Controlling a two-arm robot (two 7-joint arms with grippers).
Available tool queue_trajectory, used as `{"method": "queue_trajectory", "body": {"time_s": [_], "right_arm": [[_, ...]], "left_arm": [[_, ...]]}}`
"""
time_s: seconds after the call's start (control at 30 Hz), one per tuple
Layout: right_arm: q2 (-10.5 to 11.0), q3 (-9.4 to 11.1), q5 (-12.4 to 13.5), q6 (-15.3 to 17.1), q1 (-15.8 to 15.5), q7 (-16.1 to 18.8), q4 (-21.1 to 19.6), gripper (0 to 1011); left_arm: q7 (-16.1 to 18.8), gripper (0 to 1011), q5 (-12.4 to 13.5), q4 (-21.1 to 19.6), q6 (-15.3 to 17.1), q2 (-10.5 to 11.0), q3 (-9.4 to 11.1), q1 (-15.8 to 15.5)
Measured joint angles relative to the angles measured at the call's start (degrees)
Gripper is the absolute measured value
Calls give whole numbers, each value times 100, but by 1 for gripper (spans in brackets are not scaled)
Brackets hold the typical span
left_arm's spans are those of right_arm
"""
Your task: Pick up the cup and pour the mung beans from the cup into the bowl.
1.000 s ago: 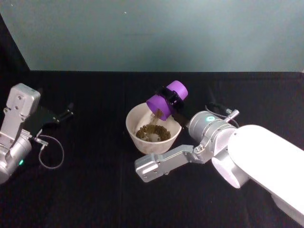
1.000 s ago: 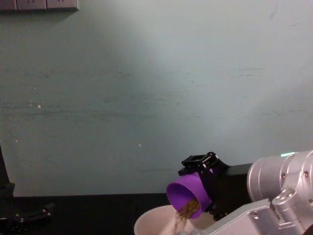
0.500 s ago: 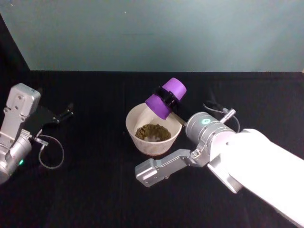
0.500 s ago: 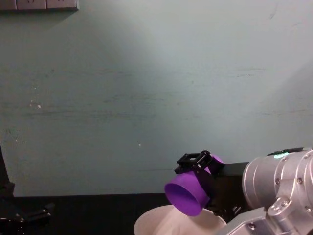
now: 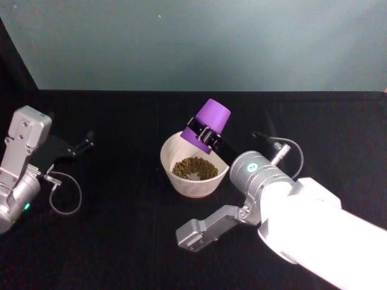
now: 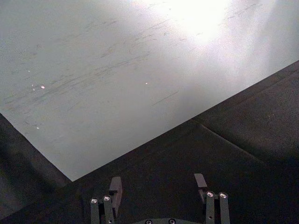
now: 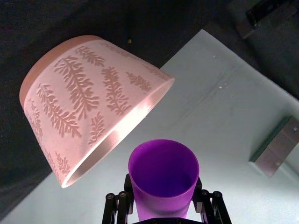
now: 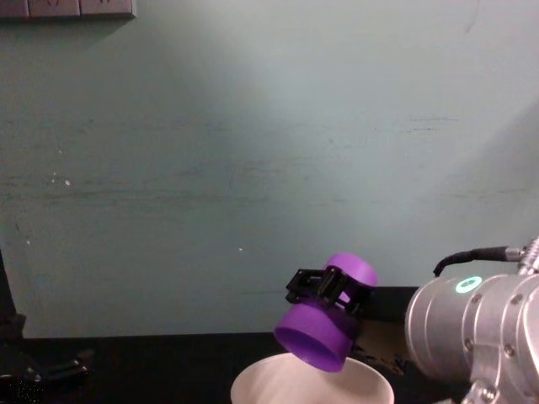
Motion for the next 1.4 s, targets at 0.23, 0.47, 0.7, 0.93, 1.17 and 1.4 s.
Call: {"method": "queue_trajectory", "body": {"time_s": [0.23,0.47,0.7,0.93,1.17,1.4], "right_arm": [[38,-115,-312,-40,9,78,-82,713],[34,-66,-313,-34,-36,105,-108,713],[-4,370,398,67,-285,60,-213,713],[-38,1211,1818,185,-633,-256,-272,713],[-177,2183,3579,7,-989,-605,-67,713],[-470,3138,5380,-347,-1353,-968,295,713]], "left_arm": [[0,1000,0,0,0,0,0,0],[0,1000,0,0,0,0,0,0],[0,1000,0,0,0,0,0,0],[0,1000,0,0,0,0,0,0],[0,1000,0,0,0,0,0,0],[0,1000,0,0,0,0,0,0]]}}
